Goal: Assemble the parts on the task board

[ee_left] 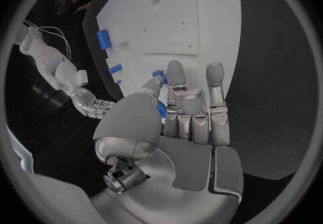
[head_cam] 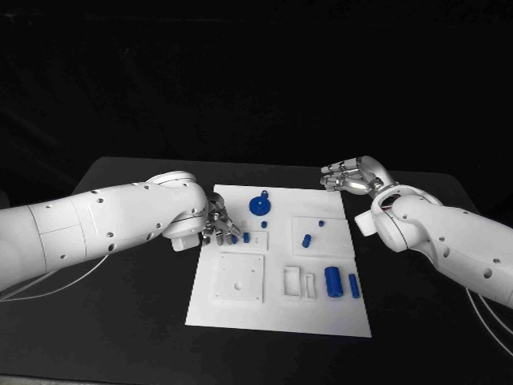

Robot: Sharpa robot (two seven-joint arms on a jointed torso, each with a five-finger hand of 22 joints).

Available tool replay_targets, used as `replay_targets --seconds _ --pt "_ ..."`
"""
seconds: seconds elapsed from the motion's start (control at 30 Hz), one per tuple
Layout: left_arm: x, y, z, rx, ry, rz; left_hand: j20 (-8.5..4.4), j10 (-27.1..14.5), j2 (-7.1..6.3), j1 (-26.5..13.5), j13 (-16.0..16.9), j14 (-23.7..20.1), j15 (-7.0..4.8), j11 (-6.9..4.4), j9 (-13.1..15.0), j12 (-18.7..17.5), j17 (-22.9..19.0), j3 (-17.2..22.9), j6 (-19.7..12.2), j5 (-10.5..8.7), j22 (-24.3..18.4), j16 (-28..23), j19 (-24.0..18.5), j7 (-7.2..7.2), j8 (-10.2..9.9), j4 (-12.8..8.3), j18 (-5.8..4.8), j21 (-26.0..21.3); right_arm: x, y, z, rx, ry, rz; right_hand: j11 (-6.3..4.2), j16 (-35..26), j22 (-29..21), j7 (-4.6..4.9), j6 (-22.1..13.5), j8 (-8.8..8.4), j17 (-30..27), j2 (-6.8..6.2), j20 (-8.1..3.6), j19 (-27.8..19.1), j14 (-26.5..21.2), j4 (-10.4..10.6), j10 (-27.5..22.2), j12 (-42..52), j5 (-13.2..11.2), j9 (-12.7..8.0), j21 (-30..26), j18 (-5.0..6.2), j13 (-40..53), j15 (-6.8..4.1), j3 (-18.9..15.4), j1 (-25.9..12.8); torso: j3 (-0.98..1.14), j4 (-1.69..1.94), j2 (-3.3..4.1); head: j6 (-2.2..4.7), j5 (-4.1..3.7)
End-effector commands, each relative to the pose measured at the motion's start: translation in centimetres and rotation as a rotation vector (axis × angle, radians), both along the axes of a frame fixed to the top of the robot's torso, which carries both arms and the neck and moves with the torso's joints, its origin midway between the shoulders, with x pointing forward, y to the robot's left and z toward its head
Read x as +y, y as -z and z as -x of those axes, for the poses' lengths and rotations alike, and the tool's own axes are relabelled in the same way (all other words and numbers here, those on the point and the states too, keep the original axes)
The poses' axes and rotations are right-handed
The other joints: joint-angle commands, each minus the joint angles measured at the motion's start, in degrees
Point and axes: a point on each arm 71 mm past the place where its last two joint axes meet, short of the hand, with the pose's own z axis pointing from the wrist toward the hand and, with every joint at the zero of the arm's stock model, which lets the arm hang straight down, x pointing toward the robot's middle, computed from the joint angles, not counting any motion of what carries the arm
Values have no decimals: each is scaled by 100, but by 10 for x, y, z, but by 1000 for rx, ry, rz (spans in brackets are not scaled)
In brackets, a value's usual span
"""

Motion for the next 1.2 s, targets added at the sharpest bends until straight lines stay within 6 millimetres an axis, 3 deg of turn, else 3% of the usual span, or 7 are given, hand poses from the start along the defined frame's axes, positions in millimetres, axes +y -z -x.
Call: replay_targets --seconds 0.03,0.57,0.67,0.8,1.2 --pt "-1 2 1 13 7 -4 -35 304 -32 40 -7 15 -4 -17 -7 -16 -7 -31 -6 -21 111 -35 0 8 -16 35 -70 -20 1 0 0 0 -15 0 -8 -19 -7 13 -42 -9 -8 20 5 -53 -56 -11 -51 -13 22 -7 7 28 -6 -3 -6 -45 -1 0 1 0 -4" --pt "3 2 -1 -4 7 -32 -35 304 -35 126 -4 12 -3 -18 -4 -29 -21 -43 -31 -17 112 -45 2 8 -7 14 -74 -37 1 0 0 -1 -15 1 -8 -19 -7 13 -42 -9 -8 20 5 -53 -56 -11 -51 -13 22 -7 7 28 -6 -3 -6 -45 -3 2 0 2 -10" --pt "3 1 -2 -12 14 -47 -34 304 -32 241 -6 11 -2 -13 -3 -43 -33 29 -57 249 113 -55 0 16 -13 -90 -75 -42 1 0 0 -1 -15 1 -8 -19 -7 13 -42 -9 -8 20 5 -53 -56 -11 -51 -13 22 -7 7 28 -6 -3 -6 -45 -3 2 0 3 -12" --pt "4 1 -3 -24 20 -60 -28 304 -40 244 -3 11 2 -11 0 -55 -45 115 -71 387 113 -65 -3 20 -10 -179 -69 -49 1 0 1 -1 -15 1 -8 -19 -7 13 -42 -9 -8 20 5 -53 -56 -11 -51 -13 22 -7 7 28 -6 -3 -6 -45 -2 3 1 3 -7" --pt "5 0 -5 -44 22 -76 -22 304 -67 142 8 12 4 -11 2 -61 -49 187 -75 369 114 -69 0 18 -1 -239 -62 -51 1 0 1 -1 -15 1 -8 -19 -7 13 -42 -9 -8 20 5 -53 -56 -11 -51 -13 22 -7 7 28 -6 -3 -6 -45 -2 1 1 10 -10"
